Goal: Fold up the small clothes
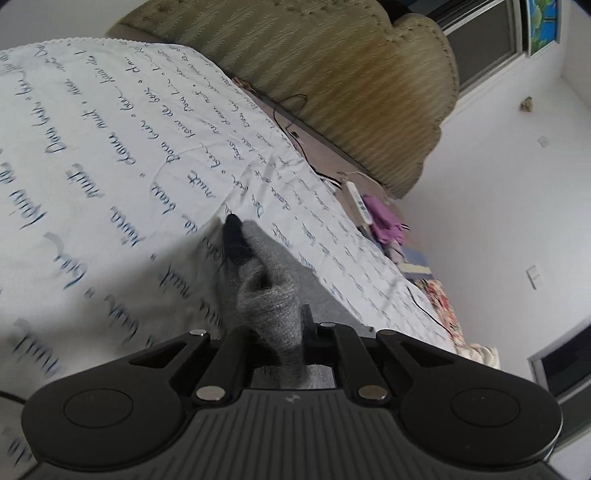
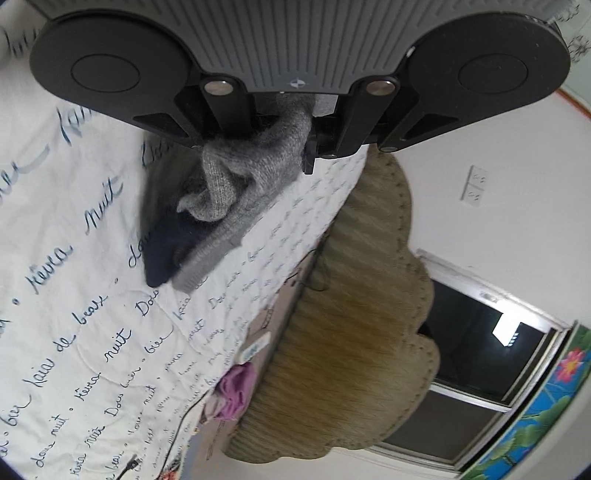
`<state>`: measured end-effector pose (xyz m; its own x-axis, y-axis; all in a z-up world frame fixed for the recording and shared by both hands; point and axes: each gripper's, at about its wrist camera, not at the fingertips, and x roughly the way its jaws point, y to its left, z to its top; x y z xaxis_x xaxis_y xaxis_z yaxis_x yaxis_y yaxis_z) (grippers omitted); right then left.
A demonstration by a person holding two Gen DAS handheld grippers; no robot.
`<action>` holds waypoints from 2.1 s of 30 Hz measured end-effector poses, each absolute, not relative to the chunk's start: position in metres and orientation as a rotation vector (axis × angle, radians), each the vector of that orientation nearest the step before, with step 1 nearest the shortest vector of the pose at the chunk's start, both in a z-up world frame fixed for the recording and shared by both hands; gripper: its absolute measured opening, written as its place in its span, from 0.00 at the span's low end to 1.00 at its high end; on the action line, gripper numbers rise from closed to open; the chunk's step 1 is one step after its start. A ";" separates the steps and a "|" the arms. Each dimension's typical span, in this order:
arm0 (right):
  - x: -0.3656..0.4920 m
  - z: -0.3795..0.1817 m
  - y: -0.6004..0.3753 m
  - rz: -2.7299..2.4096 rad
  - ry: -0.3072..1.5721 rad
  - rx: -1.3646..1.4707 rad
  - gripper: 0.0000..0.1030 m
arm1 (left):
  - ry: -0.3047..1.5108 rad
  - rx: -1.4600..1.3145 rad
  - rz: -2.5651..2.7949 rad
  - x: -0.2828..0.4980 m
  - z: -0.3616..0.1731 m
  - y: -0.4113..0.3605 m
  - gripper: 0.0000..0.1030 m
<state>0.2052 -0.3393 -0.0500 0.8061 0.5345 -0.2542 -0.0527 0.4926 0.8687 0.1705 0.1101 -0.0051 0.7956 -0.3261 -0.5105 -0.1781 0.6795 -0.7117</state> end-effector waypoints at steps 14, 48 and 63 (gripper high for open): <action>0.089 -0.111 -0.354 0.281 0.654 1.072 0.11 | 0.867 -0.819 -0.020 0.077 -0.078 0.115 0.05; 0.244 -0.095 -0.262 0.164 0.672 0.236 0.51 | 0.730 0.009 -0.047 0.264 -0.083 -0.006 0.38; 0.234 -0.109 -0.272 0.187 0.575 0.331 0.55 | 0.684 -0.070 -0.065 0.270 -0.088 0.008 0.43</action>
<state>0.2337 -0.2724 -0.1094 0.8244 0.2639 -0.5008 -0.0812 0.9307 0.3567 0.2699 0.0082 -0.0876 0.7734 -0.0833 -0.6285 0.0373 0.9956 -0.0860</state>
